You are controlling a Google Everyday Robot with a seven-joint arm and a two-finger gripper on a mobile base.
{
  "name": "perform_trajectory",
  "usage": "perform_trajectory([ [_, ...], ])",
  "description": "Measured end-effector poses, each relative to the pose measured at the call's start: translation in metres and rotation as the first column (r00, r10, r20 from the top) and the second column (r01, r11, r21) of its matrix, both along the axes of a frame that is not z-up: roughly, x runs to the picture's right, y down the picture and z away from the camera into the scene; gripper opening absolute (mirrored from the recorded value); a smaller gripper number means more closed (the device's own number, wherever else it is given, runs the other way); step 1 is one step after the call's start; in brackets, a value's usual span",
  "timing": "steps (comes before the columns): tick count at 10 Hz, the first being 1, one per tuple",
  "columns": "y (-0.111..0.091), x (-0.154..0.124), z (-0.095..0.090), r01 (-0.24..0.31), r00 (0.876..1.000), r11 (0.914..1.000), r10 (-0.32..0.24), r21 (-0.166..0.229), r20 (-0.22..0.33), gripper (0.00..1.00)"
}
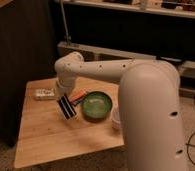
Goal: Place the eraser in the ceramic cup
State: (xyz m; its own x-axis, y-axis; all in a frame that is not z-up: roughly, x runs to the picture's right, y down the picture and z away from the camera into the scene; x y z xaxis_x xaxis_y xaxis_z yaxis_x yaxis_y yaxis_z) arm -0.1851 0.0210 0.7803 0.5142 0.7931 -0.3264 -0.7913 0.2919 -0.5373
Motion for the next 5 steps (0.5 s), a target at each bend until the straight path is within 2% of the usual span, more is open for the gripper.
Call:
perform_trajectory([
  [2,-0.015,0.023,-0.012,-0.006,1.0,1.0,0.006,0.005,-0.022,0.0],
  [5,-0.019,0.09,-0.023,-0.041,0.993,0.9991,0.042,0.008,-0.109,0.0],
])
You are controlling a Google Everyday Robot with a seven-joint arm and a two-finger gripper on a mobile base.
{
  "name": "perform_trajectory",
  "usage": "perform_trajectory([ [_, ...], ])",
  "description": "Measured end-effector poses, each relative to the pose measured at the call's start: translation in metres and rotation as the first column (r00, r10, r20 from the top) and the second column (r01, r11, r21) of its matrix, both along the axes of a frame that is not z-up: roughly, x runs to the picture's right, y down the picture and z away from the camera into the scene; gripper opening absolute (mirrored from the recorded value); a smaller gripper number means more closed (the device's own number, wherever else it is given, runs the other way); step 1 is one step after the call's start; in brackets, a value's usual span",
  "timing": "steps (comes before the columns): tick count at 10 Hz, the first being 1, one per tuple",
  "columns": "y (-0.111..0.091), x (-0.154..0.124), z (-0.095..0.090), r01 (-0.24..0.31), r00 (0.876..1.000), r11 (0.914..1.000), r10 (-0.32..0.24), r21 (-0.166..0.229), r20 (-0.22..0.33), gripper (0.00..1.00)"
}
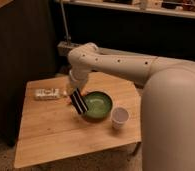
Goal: Place the eraser in the ceramic cup
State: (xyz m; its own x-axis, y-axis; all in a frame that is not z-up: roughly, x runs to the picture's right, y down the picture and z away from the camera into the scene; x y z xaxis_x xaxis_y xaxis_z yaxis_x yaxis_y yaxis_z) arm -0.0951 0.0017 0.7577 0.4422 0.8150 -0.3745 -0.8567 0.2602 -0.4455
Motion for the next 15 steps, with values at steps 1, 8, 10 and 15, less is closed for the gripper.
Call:
perform_trajectory([
  [1,0.0,0.031,-0.007,-0.023,0.999,0.9997,0.023,0.0,-0.047,0.0],
  [8,-0.005,0.213,-0.075,-0.182,0.904,0.9831,0.172,0.011,-0.391,0.0],
  [10,0.003,0.259,-0.098,-0.232,0.852,0.9725,0.215,0.024,-0.478,0.0],
  [15,0.013,0.327,-0.132,-0.29,0.791,0.9561,0.265,0.044,-0.552,0.0],
])
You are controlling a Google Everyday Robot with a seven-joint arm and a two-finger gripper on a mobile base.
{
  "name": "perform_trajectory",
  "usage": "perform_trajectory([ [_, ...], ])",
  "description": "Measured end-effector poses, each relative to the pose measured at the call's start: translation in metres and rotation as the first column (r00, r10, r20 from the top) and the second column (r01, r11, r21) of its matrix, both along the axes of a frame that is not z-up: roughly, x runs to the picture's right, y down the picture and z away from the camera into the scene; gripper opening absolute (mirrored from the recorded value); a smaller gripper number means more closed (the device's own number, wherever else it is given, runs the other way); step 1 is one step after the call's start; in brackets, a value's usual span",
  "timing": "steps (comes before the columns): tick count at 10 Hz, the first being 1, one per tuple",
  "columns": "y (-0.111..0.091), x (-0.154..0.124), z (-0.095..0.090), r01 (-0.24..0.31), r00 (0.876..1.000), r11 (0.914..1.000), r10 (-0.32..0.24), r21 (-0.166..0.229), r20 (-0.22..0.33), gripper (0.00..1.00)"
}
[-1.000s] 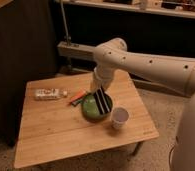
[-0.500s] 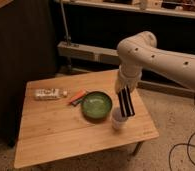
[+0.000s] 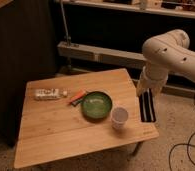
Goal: Place the eraser in the ceramic cup
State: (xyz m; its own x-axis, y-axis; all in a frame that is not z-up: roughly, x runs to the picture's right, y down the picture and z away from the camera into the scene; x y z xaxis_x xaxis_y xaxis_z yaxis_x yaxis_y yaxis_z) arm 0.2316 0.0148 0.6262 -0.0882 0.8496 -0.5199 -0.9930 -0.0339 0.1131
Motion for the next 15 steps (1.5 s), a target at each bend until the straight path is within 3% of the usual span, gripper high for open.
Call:
perform_trajectory([
  [3,-0.01,-0.021,0.008,0.007,1.0,1.0,-0.007,0.002,0.022,0.0],
  [7,-0.053,-0.11,0.049,0.035,0.998,0.9994,-0.035,0.003,0.058,0.0],
  [10,-0.081,-0.152,0.077,0.056,0.995,0.9984,-0.056,0.008,0.088,0.0],
  [12,-0.09,-0.168,0.089,0.073,0.991,0.9973,-0.074,0.01,0.109,0.0],
  [15,-0.093,-0.168,0.091,0.101,0.988,0.9948,-0.102,0.009,0.118,0.0],
])
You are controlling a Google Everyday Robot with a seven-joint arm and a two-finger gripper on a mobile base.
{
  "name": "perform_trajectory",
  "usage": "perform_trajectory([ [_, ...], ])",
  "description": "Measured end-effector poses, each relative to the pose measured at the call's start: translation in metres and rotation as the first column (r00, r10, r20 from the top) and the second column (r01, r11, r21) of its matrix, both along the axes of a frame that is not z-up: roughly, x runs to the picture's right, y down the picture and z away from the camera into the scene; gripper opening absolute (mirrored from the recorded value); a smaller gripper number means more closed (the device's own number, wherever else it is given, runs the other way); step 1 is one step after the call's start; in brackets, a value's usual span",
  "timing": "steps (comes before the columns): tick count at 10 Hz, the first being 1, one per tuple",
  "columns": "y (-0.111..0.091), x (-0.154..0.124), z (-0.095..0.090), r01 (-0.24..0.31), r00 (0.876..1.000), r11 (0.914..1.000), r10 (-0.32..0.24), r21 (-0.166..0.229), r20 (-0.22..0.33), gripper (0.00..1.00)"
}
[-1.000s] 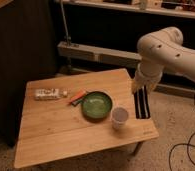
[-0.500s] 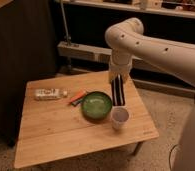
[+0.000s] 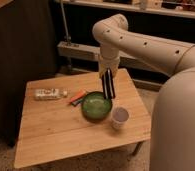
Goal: Place the eraser in the ceramic cup
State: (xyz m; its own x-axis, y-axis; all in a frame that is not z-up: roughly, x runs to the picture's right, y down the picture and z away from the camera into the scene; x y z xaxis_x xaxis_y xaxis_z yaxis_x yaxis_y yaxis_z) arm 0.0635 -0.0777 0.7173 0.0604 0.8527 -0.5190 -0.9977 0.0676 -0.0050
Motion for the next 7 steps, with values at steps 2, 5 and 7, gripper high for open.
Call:
perform_trajectory([
  [2,0.001,0.0,-0.002,0.011,1.0,0.9999,-0.011,-0.001,-0.006,0.0],
  [5,0.006,0.007,-0.005,0.005,1.0,1.0,-0.005,-0.002,-0.009,0.0],
  [7,0.01,0.005,-0.006,-0.001,1.0,0.9999,0.0,0.014,0.014,0.0],
])
